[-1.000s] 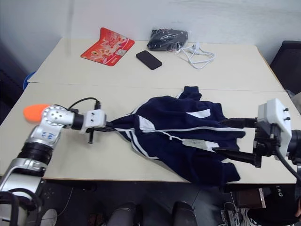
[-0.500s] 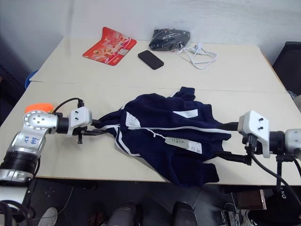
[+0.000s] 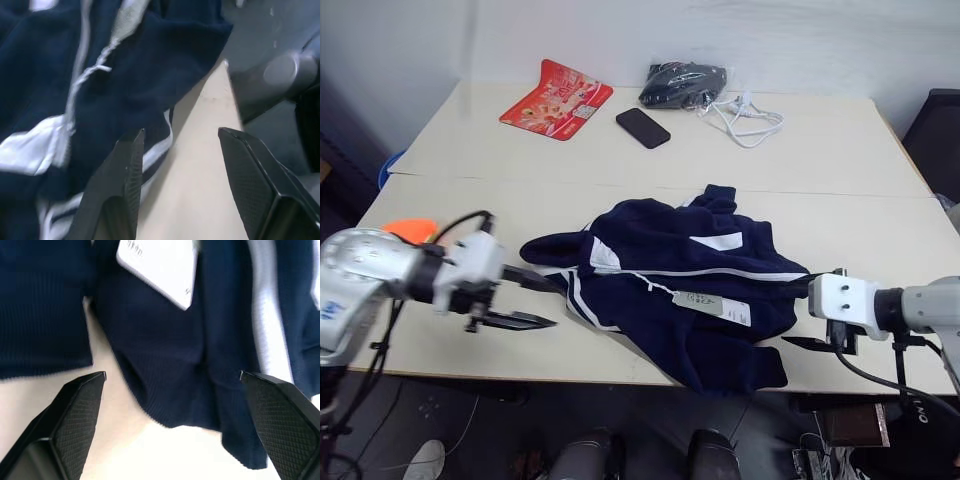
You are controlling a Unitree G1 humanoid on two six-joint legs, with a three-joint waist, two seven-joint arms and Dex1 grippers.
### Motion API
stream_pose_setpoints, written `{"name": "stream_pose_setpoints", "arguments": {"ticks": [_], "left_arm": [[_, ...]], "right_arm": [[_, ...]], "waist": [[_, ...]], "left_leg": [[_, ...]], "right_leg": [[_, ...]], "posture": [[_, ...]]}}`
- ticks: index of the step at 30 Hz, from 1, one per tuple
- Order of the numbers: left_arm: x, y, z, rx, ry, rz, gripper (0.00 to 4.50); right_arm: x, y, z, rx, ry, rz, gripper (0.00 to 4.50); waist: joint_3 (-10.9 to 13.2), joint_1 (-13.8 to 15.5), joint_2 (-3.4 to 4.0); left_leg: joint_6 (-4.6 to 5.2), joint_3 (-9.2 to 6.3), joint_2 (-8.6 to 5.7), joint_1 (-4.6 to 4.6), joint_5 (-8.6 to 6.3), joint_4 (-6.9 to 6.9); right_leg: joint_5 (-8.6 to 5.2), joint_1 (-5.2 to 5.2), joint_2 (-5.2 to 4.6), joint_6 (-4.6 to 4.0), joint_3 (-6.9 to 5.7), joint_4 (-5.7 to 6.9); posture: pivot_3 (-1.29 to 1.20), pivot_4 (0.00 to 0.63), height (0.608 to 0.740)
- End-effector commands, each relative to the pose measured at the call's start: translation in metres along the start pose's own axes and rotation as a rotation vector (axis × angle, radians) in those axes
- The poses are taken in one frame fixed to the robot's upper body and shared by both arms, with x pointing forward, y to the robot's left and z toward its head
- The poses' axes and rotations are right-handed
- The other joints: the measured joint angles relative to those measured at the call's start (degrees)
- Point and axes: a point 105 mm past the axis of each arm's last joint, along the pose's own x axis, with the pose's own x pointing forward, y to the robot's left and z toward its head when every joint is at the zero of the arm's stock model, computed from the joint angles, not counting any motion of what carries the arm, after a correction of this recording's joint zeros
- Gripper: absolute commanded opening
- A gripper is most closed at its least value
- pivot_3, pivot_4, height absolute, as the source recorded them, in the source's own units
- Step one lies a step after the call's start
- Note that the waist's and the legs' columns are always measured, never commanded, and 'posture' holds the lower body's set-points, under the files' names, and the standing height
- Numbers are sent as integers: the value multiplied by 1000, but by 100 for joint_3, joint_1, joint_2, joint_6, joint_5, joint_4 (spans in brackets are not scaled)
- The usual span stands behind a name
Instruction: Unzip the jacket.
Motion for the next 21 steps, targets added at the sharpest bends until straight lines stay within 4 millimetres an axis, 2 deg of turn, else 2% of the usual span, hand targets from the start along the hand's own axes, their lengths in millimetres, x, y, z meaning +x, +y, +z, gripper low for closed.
{"name": "stream_pose_setpoints", "arguments": {"ticks": [1,4,6,10,15,16,18,21], "left_arm": [[19,15,-15,102,74,62,2470],[35,16,-20,102,67,40,2517],[43,17,-28,134,94,32,2517],[49,19,-29,124,73,25,1628],[44,16,-29,116,63,10,84],[44,14,-28,111,55,-1,7],[43,7,-23,103,26,-31,7],[37,-13,-7,98,-59,-124,7]], "right_arm": [[9,-2,3,-52,-21,16,4500],[18,-1,1,-59,-29,42,3914],[24,1,-2,-51,-33,56,3258],[29,5,-4,-29,-47,85,1874],[27,13,-7,-22,-45,115,169],[27,15,-7,-21,-44,126,22],[24,20,-7,-16,-44,143,22],[8,34,-2,21,-54,218,22]], "waist": [[0,-25,0],[0,-30,0],[0,-16,0],[0,2,0],[0,-2,0],[0,-2,0],[0,-2,0],[0,18,0]], "left_leg": [[-1,5,3,-2,0,0],[-2,7,12,-6,1,-4],[-2,9,11,-6,1,-3],[-2,8,11,-6,1,1],[-2,5,11,-4,1,3],[-2,5,12,-3,1,3],[-2,5,12,-3,1,3],[-1,1,12,-4,0,1]], "right_leg": [[0,-4,2,0,1,1],[0,-13,10,-1,3,-1],[-1,-13,9,-1,4,-1],[0,-11,9,-1,4,1],[0,-7,7,-1,3,3],[0,-7,7,-1,3,3],[0,-7,7,-1,3,3],[0,-7,6,-1,2,2]], "posture": [[0,150,740],[0,150,740],[0,150,740],[0,150,740],[0,150,740],[0,150,740],[0,150,740],[0,150,740]]}}
